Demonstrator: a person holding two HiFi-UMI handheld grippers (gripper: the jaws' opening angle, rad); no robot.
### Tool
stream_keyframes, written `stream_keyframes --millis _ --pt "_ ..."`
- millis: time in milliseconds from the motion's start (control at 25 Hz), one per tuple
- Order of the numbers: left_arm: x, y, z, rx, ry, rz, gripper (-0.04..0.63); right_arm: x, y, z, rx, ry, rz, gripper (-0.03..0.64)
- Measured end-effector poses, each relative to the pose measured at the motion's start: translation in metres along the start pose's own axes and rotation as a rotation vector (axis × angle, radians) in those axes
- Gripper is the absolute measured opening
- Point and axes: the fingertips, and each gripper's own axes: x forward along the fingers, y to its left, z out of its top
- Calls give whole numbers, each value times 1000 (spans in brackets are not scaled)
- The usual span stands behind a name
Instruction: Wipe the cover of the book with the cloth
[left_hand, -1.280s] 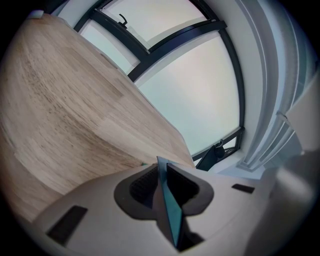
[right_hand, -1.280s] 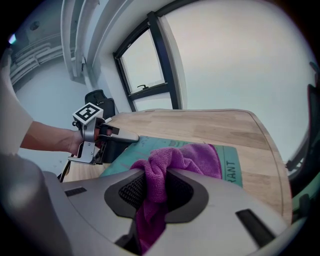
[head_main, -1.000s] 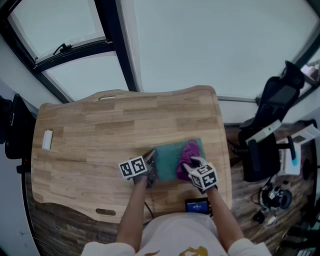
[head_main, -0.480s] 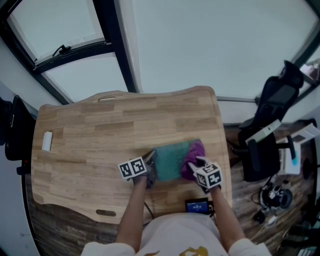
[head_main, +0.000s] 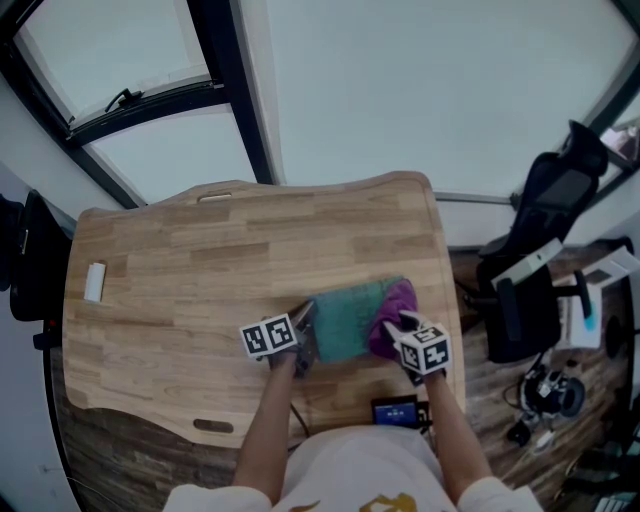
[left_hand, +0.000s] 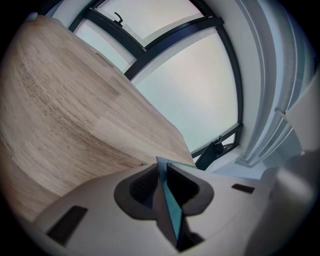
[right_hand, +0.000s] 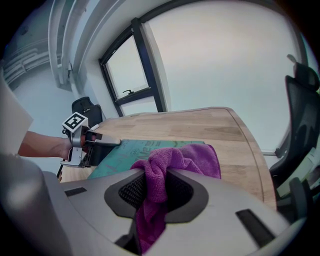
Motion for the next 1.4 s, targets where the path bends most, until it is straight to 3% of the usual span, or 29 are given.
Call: stream_keyframes --millis 360,1400 --pt "0 1 0 5 0 1 57 -1 -11 -3 47 -10 -37 77" --pt "-1 -2 -2 4 3 3 57 14 -26 24 55 7 -80 77"
